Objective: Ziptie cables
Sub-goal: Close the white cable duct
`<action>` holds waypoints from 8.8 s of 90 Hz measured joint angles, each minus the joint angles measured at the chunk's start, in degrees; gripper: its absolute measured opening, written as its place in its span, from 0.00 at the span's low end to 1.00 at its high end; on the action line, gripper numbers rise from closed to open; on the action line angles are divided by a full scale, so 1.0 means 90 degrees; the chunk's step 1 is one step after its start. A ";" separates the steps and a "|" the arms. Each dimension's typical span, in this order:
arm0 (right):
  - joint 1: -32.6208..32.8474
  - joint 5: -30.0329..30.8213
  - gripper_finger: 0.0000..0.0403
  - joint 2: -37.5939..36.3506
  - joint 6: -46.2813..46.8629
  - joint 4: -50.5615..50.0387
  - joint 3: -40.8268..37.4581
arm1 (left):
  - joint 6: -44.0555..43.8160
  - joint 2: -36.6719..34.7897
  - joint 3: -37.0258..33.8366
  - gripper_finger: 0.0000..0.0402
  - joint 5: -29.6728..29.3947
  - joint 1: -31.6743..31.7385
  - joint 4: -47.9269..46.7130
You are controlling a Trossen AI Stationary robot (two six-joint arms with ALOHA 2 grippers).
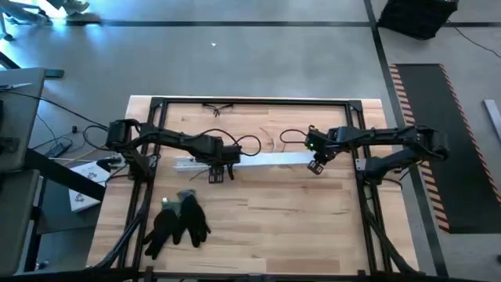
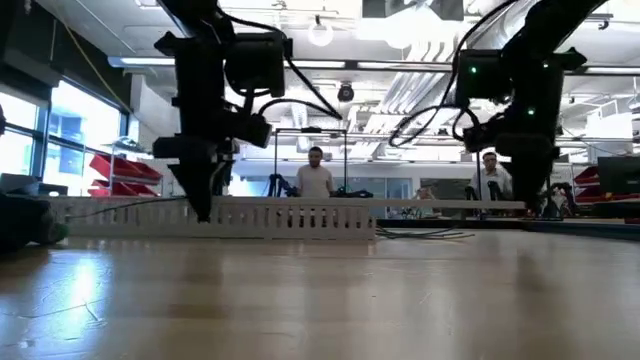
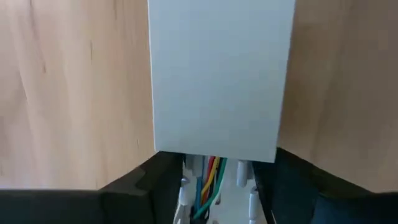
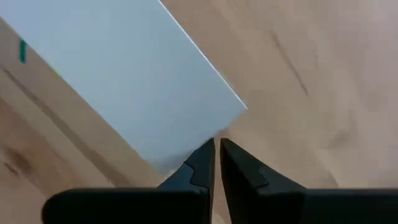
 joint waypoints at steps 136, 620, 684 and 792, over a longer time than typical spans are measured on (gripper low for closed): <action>0.0324 -0.0224 0.03 0.0000 -0.0071 0.0025 -0.0046 | 0.0396 0.0000 0.0380 0.69 -0.0384 0.0277 -0.0978; -0.0019 0.0342 0.03 -0.0034 -0.0095 0.0772 -0.0476 | -0.0519 -0.0005 0.0795 0.60 -0.0704 0.0342 -0.2289; -0.0019 0.0272 0.03 -0.0034 -0.0214 0.0832 -0.0476 | -0.2804 -0.1777 0.0093 0.60 -0.1355 -0.0448 -0.2607; -0.0017 -0.0921 0.03 -0.0034 0.0247 0.1146 -0.0478 | 0.1161 -0.2561 -0.2416 0.60 -0.0729 0.0995 0.1834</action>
